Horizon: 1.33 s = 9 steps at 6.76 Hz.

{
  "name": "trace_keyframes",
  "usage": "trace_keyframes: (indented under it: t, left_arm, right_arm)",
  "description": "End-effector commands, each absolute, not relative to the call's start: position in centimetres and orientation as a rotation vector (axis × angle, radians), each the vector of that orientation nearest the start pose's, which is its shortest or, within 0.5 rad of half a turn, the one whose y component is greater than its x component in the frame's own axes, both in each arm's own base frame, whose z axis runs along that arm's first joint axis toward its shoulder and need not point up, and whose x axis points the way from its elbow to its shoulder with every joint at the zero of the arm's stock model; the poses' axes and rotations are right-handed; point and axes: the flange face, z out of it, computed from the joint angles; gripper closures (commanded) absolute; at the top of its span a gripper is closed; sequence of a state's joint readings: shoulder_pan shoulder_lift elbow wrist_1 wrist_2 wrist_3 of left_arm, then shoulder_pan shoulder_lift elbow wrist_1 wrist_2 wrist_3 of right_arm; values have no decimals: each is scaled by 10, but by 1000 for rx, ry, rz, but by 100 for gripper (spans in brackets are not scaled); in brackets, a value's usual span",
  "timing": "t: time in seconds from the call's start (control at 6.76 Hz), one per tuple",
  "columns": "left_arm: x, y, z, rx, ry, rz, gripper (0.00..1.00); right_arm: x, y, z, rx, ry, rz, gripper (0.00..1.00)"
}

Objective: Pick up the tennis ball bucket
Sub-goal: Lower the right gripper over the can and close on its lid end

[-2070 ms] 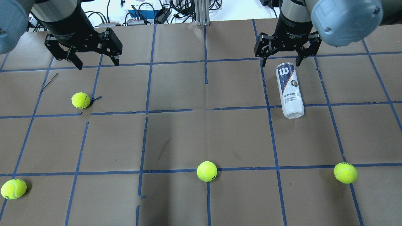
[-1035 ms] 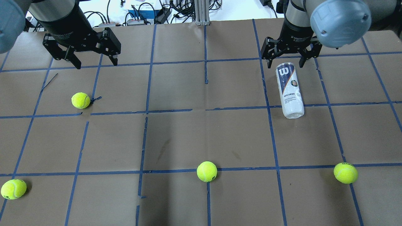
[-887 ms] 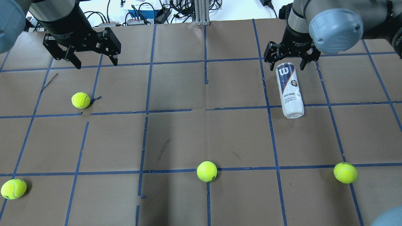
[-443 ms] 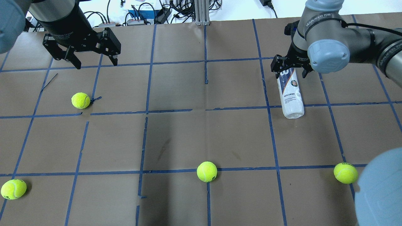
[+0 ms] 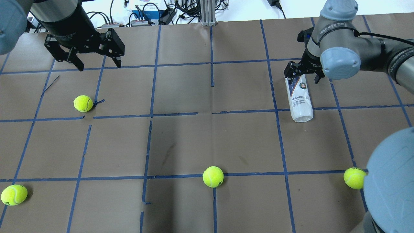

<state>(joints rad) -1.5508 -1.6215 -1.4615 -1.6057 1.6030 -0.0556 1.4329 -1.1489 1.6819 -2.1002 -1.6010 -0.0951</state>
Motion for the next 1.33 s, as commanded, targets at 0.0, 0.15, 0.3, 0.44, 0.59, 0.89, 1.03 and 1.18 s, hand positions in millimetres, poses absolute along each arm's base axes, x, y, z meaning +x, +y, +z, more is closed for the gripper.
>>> trace_keyframes:
  t: [0.0, 0.15, 0.3, 0.44, 0.59, 0.89, 1.03, 1.18]
  left_arm:
    - [-121, -520, 512, -127, 3107, -42, 0]
    - [-121, -520, 512, -127, 3107, -42, 0]
    - [-121, -520, 512, -127, 3107, -42, 0]
    - [-121, -519, 512, -127, 3107, -44, 0]
    - [-121, -518, 512, -129, 3107, -44, 0]
    - [-121, -518, 513, -130, 3109, -46, 0]
    - [-120, -518, 513, -132, 3108, -46, 0]
    - [-121, -518, 513, -130, 3109, -46, 0]
  right_arm:
    - [44, -628, 235, 73, 3167, 19, 0]
    - [43, -632, 222, 87, 3167, 22, 0]
    - [45, -634, 216, 94, 3145, 27, 0]
    - [45, -635, 217, 116, 3144, 23, 0]
    - [46, -636, 210, 115, 3132, 35, 0]
    - [46, -637, 192, 115, 3122, 48, 0]
    - [46, -639, 196, 113, 3123, 38, 6]
    - [46, -639, 196, 108, 3126, 44, 26]
